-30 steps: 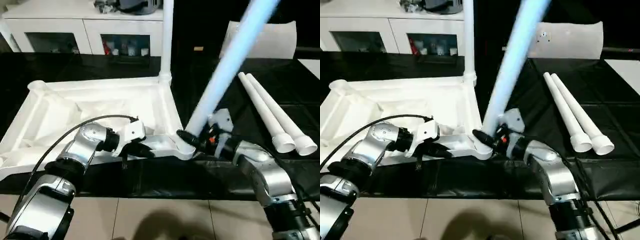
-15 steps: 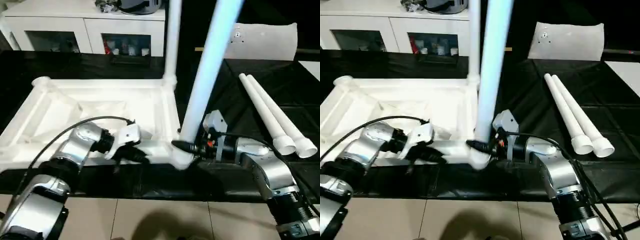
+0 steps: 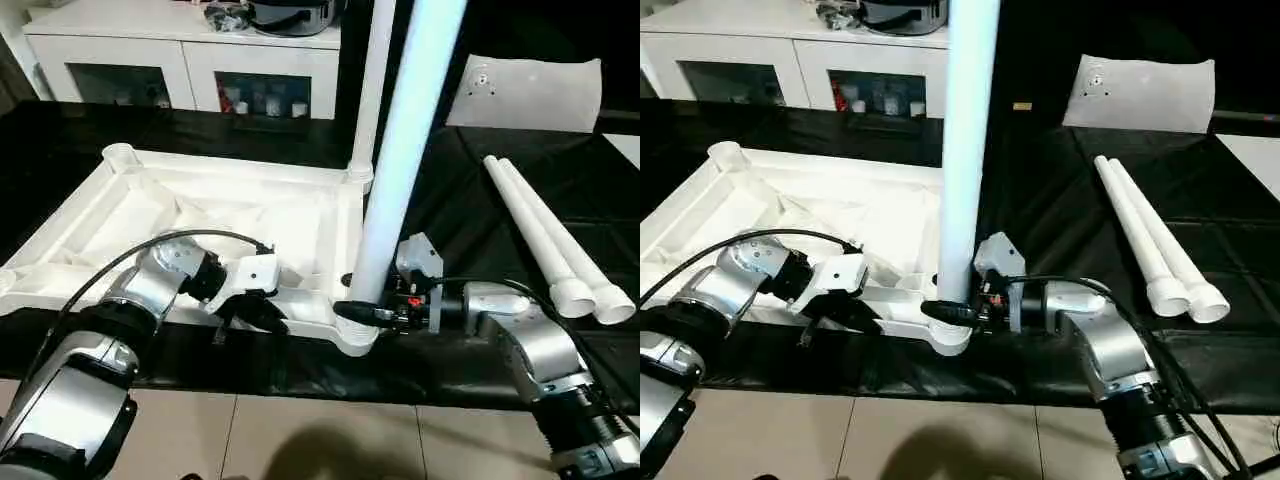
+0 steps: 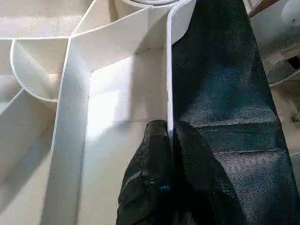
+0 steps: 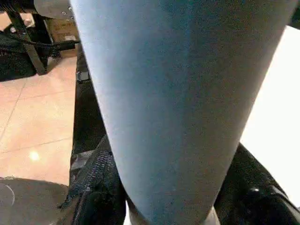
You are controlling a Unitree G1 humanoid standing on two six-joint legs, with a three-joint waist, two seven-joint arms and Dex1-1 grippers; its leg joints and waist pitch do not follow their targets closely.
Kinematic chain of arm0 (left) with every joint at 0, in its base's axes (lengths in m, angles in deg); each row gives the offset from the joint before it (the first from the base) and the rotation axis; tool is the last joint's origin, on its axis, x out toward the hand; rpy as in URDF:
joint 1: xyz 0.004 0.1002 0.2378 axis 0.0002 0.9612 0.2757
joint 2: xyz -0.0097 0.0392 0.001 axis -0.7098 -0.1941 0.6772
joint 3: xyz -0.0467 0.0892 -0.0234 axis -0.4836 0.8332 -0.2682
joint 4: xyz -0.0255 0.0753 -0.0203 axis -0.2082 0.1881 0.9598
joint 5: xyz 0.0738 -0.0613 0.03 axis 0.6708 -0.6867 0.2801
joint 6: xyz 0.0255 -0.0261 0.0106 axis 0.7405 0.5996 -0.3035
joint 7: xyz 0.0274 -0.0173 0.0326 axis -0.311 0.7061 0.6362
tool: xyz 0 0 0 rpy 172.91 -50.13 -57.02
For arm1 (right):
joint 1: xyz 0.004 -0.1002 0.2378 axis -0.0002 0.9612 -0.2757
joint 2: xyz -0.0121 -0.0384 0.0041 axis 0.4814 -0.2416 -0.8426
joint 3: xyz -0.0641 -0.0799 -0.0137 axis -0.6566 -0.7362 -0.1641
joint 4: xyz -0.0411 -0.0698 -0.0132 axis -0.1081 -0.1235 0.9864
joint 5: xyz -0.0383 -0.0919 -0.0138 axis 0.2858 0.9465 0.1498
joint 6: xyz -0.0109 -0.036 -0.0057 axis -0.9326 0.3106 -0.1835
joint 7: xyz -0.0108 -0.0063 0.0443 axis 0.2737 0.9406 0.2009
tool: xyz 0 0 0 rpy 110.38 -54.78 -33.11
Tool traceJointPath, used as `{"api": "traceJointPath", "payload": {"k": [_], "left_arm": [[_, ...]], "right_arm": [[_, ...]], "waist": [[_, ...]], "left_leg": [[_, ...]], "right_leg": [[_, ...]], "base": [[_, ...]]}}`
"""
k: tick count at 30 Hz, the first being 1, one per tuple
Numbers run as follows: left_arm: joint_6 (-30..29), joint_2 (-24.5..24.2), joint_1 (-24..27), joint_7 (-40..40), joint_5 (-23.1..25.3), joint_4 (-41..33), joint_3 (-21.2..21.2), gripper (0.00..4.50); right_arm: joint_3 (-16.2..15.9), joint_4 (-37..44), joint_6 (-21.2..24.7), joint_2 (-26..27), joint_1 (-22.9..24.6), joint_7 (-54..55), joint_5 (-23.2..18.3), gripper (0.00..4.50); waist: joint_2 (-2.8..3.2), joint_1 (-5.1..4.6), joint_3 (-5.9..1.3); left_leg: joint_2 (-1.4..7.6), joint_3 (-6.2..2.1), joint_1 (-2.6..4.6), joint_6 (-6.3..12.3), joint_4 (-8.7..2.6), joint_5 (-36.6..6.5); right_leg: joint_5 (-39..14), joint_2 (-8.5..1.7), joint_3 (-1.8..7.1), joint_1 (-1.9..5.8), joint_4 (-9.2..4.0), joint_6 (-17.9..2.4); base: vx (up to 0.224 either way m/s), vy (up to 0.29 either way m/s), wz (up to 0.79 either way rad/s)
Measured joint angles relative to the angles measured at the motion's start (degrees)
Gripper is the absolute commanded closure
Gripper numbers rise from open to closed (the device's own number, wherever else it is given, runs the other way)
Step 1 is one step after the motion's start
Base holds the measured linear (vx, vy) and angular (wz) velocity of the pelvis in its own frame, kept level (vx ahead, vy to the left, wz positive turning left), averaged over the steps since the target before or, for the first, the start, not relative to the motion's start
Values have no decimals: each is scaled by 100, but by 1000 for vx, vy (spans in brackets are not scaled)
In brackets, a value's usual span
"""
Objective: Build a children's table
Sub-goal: Insert table leg to table base
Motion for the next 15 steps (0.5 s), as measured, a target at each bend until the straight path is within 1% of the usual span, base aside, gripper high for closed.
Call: {"api": "traceJointPath", "payload": {"k": [3,4,6,7,8,9,10,11,12,13,14,15], "left_arm": [[-204,-16,7,-119,-6,-1,-55,450],[-330,-24,37,-195,-17,-15,-116,450],[-583,-50,127,-314,-29,-114,-251,450],[-719,-61,191,-380,-33,-218,-306,450],[-827,-62,232,-440,-37,-299,-340,450],[-1041,-47,381,-596,-73,-523,-435,450],[-1366,-17,597,-892,-99,-908,-576,450],[-1585,6,719,-1094,-134,-1154,-629,450],[-1808,53,823,-1281,-146,-1377,-674,450],[-2067,185,963,-1540,-194,-1675,-759,450],[-2230,248,1090,-1702,-271,-1900,-875,450],[-2433,348,1243,-1866,-293,-2181,-967,450]], "right_arm": [[0,-111,-119,121,-16,217,43,260],[7,-174,-174,205,-28,368,74,260],[27,-282,-269,351,-69,657,121,260],[53,-365,-319,408,-82,790,130,260],[66,-405,-351,455,-94,893,138,260],[119,-529,-365,563,-170,1073,200,260],[242,-745,-378,740,-278,1400,266,260],[320,-884,-406,840,-353,1644,298,260],[389,-1010,-446,906,-401,1864,337,260],[507,-1136,-477,933,-460,2102,346,260],[558,-1261,-483,975,-597,2251,345,261],[614,-1422,-491,1079,-719,2454,351,261]], "waist": [[-3,-23,-2],[-3,-44,-2],[2,-120,4],[14,-159,15],[41,-181,33],[86,-242,62],[153,-353,103],[220,-379,152],[223,-412,175],[73,-315,153],[-83,-255,135],[-109,-217,140]], "left_leg": [[0,0,1,0,-13,0],[-1,0,2,0,-11,0],[-2,-2,2,0,-8,0],[2,-16,1,1,-4,0],[10,-40,2,1,-4,0],[18,-85,5,2,-6,-1],[46,-140,0,3,-12,-2],[91,-161,-31,2,-16,-2],[85,-151,-48,2,-4,-2],[62,27,-37,2,-7,-1],[26,53,13,-15,14,-6],[-24,-15,-9,-53,68,-61]], "right_leg": [[0,0,-8,2,-26,0],[0,-1,-9,1,-28,0],[0,-9,-29,-2,-44,0],[-1,-22,-78,7,-77,1],[-1,-40,-159,35,-137,1],[-1,-61,-260,79,-224,1],[-1,-118,-465,152,-338,1],[-84,-132,-557,201,-260,-17],[-373,-193,-536,190,45,-73],[-468,-229,-266,220,513,-142],[-621,-257,-122,181,547,135],[-635,-259,-123,115,558,116]], "base": [[0,0,0],[0,0,0],[0,0,0],[0,0,0],[0,0,0],[-58,40,-10],[-95,62,-18],[-95,62,-18],[-115,42,-6],[-16,-57,5],[-16,-57,5],[45,-97,-21]]}}
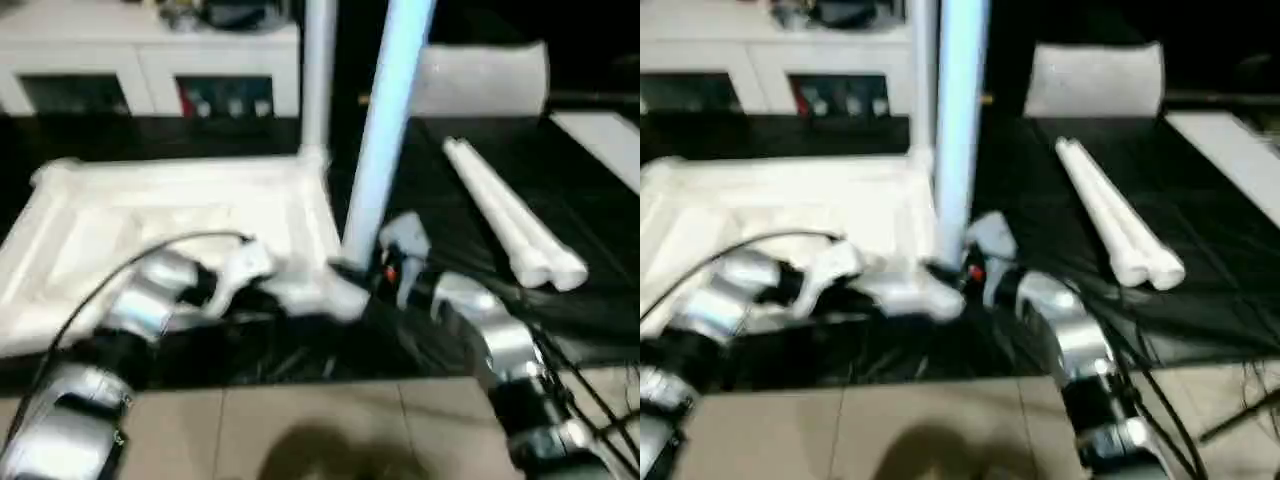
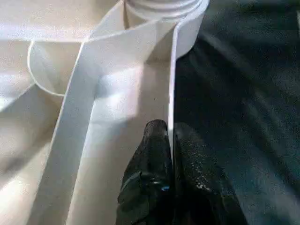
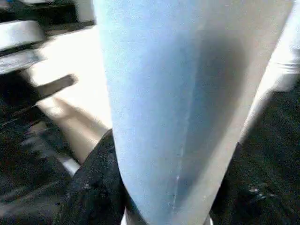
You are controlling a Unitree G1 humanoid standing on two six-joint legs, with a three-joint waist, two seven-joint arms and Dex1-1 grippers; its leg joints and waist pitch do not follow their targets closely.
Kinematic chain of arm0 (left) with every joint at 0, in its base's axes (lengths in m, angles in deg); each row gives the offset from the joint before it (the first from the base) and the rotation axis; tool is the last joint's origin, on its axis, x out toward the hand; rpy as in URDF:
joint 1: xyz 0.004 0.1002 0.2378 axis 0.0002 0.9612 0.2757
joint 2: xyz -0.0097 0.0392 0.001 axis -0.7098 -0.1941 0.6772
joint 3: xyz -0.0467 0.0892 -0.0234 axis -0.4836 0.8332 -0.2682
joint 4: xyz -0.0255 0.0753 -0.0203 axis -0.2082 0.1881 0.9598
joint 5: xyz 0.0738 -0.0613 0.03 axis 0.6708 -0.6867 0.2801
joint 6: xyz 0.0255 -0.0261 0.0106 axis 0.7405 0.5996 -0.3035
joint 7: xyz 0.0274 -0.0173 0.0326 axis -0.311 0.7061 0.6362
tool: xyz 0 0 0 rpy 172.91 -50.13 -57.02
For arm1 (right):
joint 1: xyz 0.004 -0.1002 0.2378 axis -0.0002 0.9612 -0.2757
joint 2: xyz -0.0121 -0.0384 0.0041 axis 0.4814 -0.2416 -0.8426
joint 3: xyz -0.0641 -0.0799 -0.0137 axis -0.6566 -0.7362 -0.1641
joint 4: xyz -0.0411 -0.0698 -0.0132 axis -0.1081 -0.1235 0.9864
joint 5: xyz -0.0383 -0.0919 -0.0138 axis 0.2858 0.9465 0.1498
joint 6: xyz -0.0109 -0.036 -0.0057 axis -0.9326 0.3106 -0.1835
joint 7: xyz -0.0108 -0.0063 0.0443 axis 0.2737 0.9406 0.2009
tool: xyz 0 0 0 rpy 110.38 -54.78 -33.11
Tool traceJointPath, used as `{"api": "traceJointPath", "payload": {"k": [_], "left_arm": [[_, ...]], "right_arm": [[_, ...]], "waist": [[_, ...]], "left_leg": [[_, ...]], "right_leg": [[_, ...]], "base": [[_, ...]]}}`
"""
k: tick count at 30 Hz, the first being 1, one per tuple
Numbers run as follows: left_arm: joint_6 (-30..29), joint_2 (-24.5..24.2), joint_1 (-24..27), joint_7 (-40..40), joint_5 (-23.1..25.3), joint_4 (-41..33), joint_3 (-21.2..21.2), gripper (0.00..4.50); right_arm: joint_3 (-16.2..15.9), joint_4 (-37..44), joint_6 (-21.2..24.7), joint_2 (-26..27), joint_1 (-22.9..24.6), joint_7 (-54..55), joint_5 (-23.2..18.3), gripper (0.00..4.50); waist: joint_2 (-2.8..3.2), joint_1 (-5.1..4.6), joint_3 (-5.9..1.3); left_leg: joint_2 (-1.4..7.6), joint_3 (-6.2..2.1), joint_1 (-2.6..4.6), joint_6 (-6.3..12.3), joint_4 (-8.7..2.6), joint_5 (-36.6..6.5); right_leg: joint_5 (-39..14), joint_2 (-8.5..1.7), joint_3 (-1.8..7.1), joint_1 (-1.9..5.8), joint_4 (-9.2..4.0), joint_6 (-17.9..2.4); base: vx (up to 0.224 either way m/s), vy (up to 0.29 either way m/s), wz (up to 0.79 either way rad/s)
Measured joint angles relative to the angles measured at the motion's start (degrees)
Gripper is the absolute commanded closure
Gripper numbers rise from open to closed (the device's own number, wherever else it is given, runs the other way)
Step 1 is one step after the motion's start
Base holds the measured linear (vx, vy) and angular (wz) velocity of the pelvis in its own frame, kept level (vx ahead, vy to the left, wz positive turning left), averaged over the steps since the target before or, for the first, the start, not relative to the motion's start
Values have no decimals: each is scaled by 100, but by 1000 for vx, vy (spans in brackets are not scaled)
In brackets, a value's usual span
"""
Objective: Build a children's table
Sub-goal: Insert table leg to table base
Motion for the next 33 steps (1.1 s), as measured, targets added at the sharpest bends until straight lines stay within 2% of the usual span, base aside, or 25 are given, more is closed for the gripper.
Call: {"api": "traceJointPath", "payload": {"k": [1,2,3,4,8,18,20,22,25,33], "left_arm": [[-236,93,70,-185,2,-201,-22,450],[-430,200,148,-363,8,-388,-55,450],[-581,286,152,-506,21,-466,-70,450],[-739,357,163,-669,44,-577,-87,450],[-851,458,150,-895,82,-641,-79,450],[-815,340,40,-1068,247,-645,125,450],[-813,317,12,-1069,262,-623,159,450],[-811,314,-15,-1061,261,-599,170,450],[-751,308,-65,-999,245,-541,191,450],[-592,290,-170,-880,172,-388,224,450]], "right_arm": [[59,-121,-31,45,-92,232,7,261],[114,-287,-65,131,-207,422,6,261],[163,-396,-100,194,-258,580,6,261],[232,-548,-139,247,-370,734,14,261],[319,-741,-214,349,-496,917,77,261],[408,-1053,-322,511,-664,1064,129,261],[445,-1117,-329,529,-697,1061,131,191],[466,-1265,-293,547,-732,1064,123,188],[504,-1422,-312,558,-694,1109,125,151],[500,-1753,-271,501,-679,997,160,96]], "waist": [[38,110,-11],[95,172,-36],[127,199,-56],[133,205,-60],[147,192,-71],[128,184,-81],[126,175,-83],[126,171,-83],[131,191,-78],[138,228,-73]], "left_leg": [[-18,-89,-71,15,44,-68],[-32,-162,-124,-32,-3,-23],[1,-191,-139,-47,-27,105],[42,-171,-151,-60,-35,163],[81,-121,-147,-59,-103,162],[87,-76,-130,-51,-113,157],[87,-74,-122,-51,-113,157],[87,-74,-111,-51,-115,157],[88,-67,-120,-50,-119,158],[91,-57,-141,-40,-129,151]], "right_leg": [[-4,-2,-46,-8,-5,-8],[9,18,-85,-29,-10,-29],[33,68,-91,-40,-25,-60],[95,99,-85,-43,-43,-90],[194,160,-48,-33,-186,-138],[216,162,-19,-31,-233,-131],[216,162,-17,-30,-236,-125],[218,162,-17,-31,-240,-120],[237,163,-12,-37,-248,-132],[241,165,-15,-45,-280,-134]], "base": [[65,-41,-41],[71,-65,-43],[64,-32,-23],[0,0,0],[0,0,0],[0,0,0],[0,0,0],[0,0,0],[0,0,0],[0,0,0]]}}
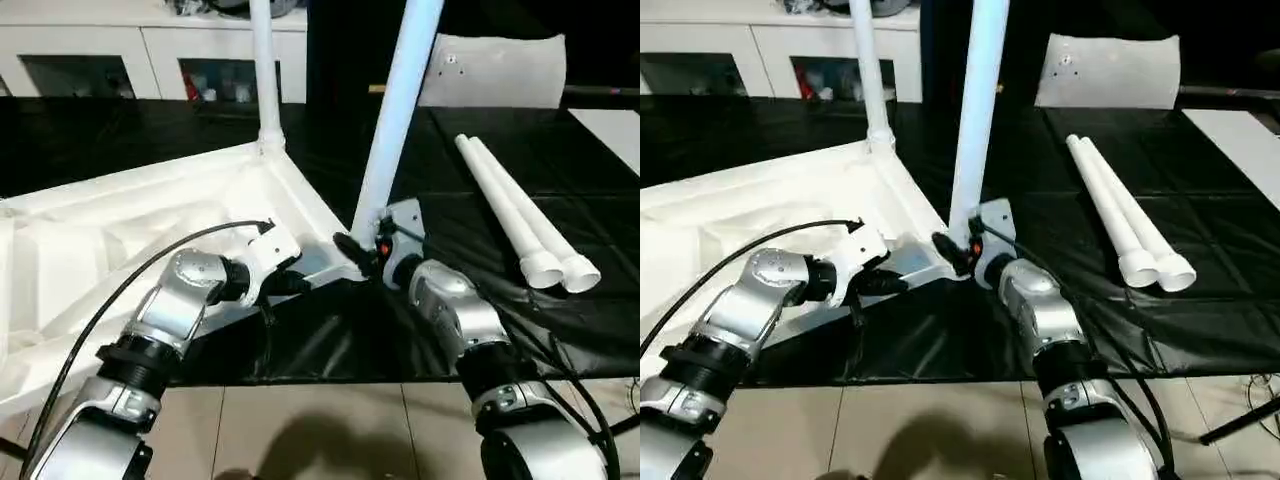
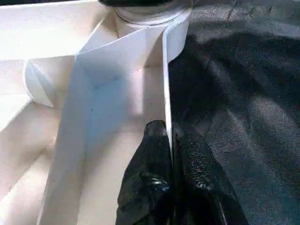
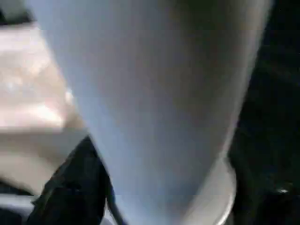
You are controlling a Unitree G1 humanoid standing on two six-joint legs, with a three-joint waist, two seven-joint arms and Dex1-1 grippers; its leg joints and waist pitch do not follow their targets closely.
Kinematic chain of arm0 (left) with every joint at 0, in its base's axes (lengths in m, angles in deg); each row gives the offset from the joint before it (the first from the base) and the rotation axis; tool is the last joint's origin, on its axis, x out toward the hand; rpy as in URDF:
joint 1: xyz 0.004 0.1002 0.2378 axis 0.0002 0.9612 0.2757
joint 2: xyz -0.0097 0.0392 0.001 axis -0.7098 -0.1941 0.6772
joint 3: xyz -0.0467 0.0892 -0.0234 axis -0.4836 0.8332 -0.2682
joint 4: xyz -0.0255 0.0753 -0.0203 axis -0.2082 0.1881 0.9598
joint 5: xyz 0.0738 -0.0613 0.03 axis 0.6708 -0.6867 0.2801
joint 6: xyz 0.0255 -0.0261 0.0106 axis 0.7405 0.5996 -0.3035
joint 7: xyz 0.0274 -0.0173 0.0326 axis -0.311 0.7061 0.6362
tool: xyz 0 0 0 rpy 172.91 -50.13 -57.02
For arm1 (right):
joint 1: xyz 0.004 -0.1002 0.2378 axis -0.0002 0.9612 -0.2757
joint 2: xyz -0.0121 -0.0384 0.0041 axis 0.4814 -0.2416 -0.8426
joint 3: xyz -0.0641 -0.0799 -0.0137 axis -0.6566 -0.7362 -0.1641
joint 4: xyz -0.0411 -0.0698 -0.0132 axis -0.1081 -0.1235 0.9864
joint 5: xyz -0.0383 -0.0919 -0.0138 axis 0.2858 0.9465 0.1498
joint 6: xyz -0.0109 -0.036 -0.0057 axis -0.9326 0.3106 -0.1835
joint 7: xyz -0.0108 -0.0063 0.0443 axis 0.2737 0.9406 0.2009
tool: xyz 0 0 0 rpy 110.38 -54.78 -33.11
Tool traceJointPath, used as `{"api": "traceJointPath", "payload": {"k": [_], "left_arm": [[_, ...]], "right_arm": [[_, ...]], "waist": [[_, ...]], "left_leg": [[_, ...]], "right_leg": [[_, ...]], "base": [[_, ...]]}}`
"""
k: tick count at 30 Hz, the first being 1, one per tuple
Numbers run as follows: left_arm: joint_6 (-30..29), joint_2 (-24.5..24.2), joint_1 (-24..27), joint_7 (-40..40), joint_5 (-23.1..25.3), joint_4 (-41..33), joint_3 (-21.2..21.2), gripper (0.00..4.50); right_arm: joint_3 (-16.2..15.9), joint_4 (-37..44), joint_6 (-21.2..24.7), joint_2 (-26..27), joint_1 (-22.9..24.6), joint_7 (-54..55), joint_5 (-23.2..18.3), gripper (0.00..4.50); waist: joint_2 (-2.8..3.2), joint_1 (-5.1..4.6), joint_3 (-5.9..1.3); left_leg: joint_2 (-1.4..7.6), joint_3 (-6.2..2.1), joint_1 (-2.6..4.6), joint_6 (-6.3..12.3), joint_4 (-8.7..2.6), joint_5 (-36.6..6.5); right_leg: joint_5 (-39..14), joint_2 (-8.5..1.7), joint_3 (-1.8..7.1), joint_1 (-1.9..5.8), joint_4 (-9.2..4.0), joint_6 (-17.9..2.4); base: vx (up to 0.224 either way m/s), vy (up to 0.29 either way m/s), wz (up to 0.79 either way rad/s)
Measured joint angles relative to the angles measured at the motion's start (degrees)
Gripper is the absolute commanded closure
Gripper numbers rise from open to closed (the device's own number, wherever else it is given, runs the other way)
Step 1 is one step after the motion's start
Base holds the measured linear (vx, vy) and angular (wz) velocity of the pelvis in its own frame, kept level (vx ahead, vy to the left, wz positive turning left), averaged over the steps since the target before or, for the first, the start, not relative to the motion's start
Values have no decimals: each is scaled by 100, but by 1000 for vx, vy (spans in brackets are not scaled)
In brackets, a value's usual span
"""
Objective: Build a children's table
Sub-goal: Insert table leg to table base
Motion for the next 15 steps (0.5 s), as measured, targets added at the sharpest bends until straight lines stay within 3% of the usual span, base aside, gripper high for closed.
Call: {"api": "traceJointPath", "payload": {"k": [10,15], "left_arm": [[255,-91,-62,182,-36,118,69,450],[518,-130,-141,297,-87,327,99,450]], "right_arm": [[45,173,42,-124,224,-120,-33,7],[49,739,108,-348,663,-392,-104,3]], "waist": [[25,18,16],[26,31,17]], "left_leg": [[5,13,-6,8,-1,-5],[6,21,-10,13,-2,-8]], "right_leg": [[-1,0,0,-5,-4,1],[-1,0,1,-6,-13,2]], "base": [[0,0,0],[0,0,0]]}}
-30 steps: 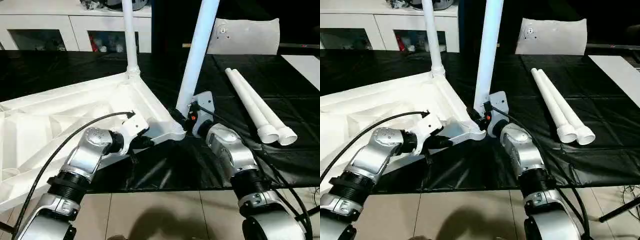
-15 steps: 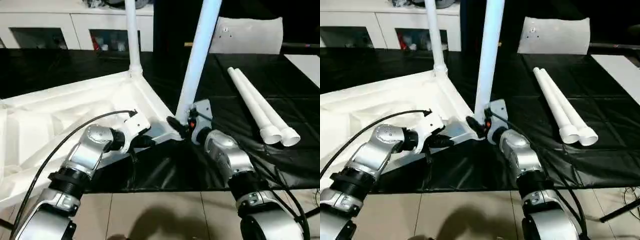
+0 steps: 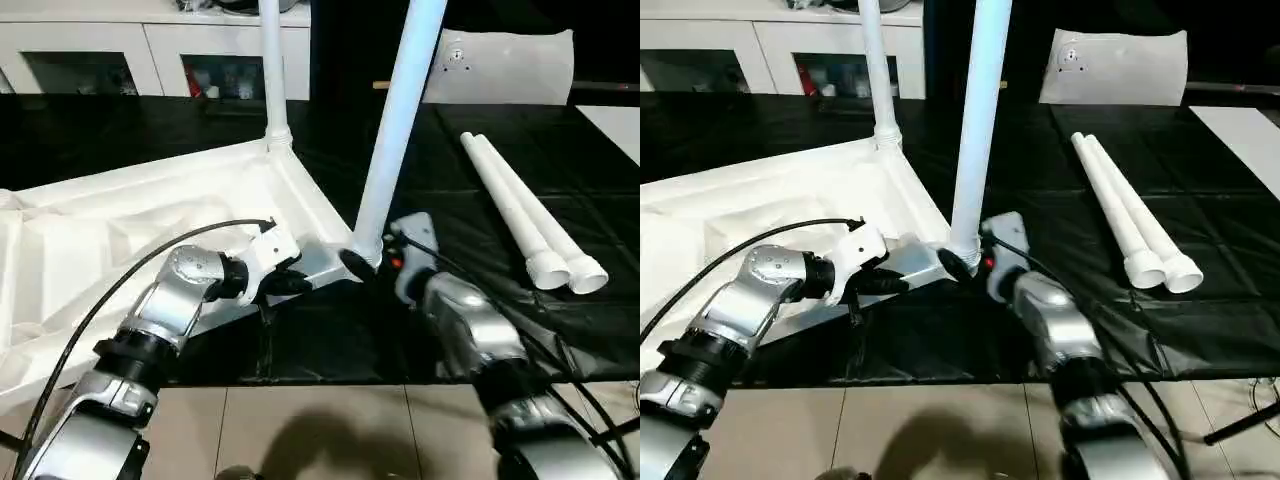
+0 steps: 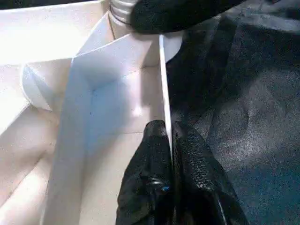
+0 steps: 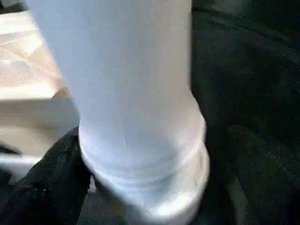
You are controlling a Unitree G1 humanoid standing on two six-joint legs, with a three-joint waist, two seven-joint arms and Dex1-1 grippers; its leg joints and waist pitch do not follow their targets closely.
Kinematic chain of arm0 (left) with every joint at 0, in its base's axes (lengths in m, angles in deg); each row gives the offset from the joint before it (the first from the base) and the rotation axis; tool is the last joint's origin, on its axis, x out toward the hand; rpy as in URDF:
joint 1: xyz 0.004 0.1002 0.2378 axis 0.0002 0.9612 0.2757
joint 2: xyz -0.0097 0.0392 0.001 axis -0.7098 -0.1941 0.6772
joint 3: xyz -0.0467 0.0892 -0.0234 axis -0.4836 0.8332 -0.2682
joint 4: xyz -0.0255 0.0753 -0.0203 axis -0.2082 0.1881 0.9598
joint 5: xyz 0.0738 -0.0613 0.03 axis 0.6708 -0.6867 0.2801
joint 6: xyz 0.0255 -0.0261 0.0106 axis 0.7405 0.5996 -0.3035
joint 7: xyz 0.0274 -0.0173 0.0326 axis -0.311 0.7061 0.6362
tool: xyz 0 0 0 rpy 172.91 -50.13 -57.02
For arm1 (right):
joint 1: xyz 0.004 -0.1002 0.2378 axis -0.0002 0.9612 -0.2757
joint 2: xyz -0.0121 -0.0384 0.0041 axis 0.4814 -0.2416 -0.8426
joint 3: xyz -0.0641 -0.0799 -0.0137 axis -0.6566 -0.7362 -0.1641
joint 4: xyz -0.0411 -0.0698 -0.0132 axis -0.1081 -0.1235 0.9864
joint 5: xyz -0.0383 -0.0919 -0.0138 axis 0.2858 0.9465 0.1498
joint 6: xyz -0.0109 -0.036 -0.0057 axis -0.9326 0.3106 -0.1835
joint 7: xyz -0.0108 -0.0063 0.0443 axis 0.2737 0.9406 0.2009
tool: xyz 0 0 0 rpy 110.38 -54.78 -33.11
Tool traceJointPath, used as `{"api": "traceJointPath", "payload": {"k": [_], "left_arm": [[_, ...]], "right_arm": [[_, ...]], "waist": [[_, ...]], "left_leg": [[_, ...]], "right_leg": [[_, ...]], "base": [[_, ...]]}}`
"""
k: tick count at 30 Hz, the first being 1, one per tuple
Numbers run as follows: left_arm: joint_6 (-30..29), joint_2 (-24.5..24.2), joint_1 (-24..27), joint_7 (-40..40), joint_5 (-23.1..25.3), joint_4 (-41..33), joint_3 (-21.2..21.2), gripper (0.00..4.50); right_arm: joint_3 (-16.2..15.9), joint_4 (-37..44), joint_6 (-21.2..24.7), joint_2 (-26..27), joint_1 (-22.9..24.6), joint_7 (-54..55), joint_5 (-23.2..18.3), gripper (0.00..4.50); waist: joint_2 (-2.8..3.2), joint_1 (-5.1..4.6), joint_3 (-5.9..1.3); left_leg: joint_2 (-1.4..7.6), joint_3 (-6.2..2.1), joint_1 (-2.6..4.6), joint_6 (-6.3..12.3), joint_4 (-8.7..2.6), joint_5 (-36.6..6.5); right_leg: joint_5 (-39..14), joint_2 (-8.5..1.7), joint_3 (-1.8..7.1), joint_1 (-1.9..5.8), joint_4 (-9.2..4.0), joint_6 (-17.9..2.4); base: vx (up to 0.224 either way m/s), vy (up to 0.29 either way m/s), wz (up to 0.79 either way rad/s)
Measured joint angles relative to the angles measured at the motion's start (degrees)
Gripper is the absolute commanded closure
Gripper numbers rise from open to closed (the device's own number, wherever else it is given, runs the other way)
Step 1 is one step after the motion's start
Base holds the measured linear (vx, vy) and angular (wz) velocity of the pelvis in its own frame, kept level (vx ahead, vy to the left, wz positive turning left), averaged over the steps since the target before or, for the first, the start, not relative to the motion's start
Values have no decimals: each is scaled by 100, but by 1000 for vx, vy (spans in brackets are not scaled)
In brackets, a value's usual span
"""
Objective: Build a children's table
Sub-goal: Insert table leg to table base, then rotate leg to tighten
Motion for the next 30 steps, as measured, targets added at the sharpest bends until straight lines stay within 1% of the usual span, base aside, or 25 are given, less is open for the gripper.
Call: {"api": "traceJointPath", "payload": {"k": [2,5,7,10,12,15,17,20,22,25,27,30], "left_arm": [[162,-42,-33,117,-14,92,39,450],[347,-104,-72,294,-44,211,62,450],[622,-184,-137,529,-55,391,141,450],[910,-326,-197,856,-53,577,175,450],[1052,-368,-210,1056,-59,619,224,450],[1227,-378,-253,1291,-80,670,306,450],[1369,-430,-353,1555,-91,811,401,450],[1568,-505,-449,1850,-90,917,508,450],[1681,-525,-519,2032,-55,975,576,450],[1832,-528,-543,2228,-44,1037,623,450],[1904,-530,-580,2335,-44,1071,680,450],[2047,-526,-697,2463,-24,1197,797,450]], "right_arm": [[-22,379,73,-164,272,-230,-88,3],[-70,840,126,-404,615,-557,-155,3],[-123,1433,214,-775,978,-951,-214,3],[-119,1812,264,-1089,1149,-1307,-303,3],[-117,1923,310,-1180,1154,-1456,-338,3],[-211,2017,367,-1357,1154,-1770,-358,3],[-340,2080,436,-1570,1124,-2085,-389,3],[-522,2151,453,-1805,1064,-2532,-390,3],[-649,2151,452,-1846,986,-2773,-379,3],[-802,2126,433,-1887,878,-3058,-346,3],[-883,2083,431,-1933,761,-3280,-344,29],[-1003,2082,431,-1996,661,-3570,-366,49]], "waist": [[0,16,0],[0,15,0],[0,36,0],[0,12,0],[0,23,0],[0,50,0],[0,67,0],[0,120,0],[0,150,0],[0,166,-1],[-1,182,-1],[-1,214,-1]], "left_leg": [[0,2,-3,1,0,-1],[2,9,-8,4,1,-2],[4,16,-14,11,3,-6],[9,20,-28,13,4,-7],[10,26,-28,13,4,-6],[14,36,-19,16,17,-7],[14,36,-23,25,29,-13],[18,39,-25,33,40,-19],[18,41,-25,34,43,-19],[18,43,-27,35,49,-20],[19,44,-28,35,56,-20],[20,44,-29,35,62,-19]], "right_leg": [[-1,0,0,0,-3,1],[0,-1,0,-1,-8,2],[0,-1,-1,0,-15,6],[2,-1,0,0,-14,8],[2,-1,-1,2,-12,9],[2,-1,-1,1,-12,8],[3,-2,-1,0,-11,8],[3,-2,-1,0,-9,8],[3,-3,-1,0,-7,8],[3,-5,-1,0,-3,8],[3,-6,-1,0,2,8],[3,-7,-1,0,8,8]], "base": [[0,0,0],[0,0,0],[0,0,0],[0,0,0],[0,0,0],[0,0,0],[0,0,0],[0,0,0],[0,0,0],[0,0,0],[0,0,0],[0,0,0]]}}
